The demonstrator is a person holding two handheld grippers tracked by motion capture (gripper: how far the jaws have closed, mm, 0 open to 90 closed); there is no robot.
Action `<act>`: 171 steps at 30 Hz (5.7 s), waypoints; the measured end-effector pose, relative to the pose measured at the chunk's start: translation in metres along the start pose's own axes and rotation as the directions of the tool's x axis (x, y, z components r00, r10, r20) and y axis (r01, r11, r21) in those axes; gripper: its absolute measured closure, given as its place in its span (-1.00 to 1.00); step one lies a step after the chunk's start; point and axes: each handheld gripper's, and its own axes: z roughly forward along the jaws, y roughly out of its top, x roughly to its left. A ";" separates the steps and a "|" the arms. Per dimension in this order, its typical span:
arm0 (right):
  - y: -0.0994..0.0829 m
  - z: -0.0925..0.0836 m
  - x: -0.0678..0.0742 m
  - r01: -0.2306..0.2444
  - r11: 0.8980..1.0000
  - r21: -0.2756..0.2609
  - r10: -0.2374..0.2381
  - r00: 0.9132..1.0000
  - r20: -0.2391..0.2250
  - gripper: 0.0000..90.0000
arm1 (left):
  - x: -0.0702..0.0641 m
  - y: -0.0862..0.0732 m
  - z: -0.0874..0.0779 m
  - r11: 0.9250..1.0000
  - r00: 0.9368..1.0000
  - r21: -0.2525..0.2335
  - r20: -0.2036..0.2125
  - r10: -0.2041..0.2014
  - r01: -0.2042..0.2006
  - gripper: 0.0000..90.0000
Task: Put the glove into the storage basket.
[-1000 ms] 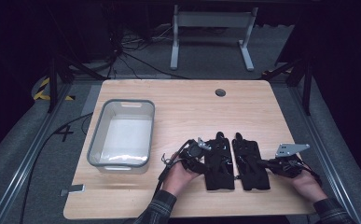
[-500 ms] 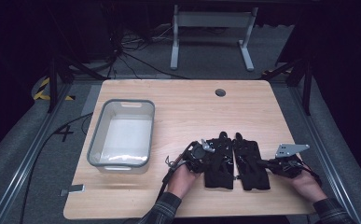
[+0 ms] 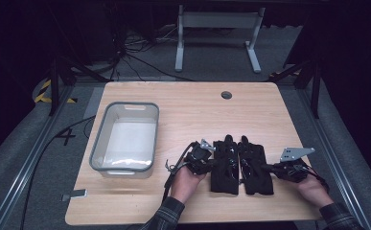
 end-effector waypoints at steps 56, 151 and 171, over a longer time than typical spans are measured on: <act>0.051 0.057 0.022 0.088 0.996 -0.031 -0.091 0.989 -0.118 1.00 | -0.016 0.050 0.027 0.995 0.982 -0.084 0.176 0.061 -0.047 0.94; -0.008 0.002 -0.019 -0.070 0.997 -0.012 0.071 0.992 0.104 -0.52 | 0.008 0.018 -0.008 0.981 0.986 0.104 -0.011 0.165 -0.163 0.07; -0.011 0.005 -0.020 -0.060 0.997 -0.042 0.064 0.993 0.100 -0.67 | 0.021 0.027 0.032 0.960 0.974 0.177 -0.018 0.224 -0.217 -0.84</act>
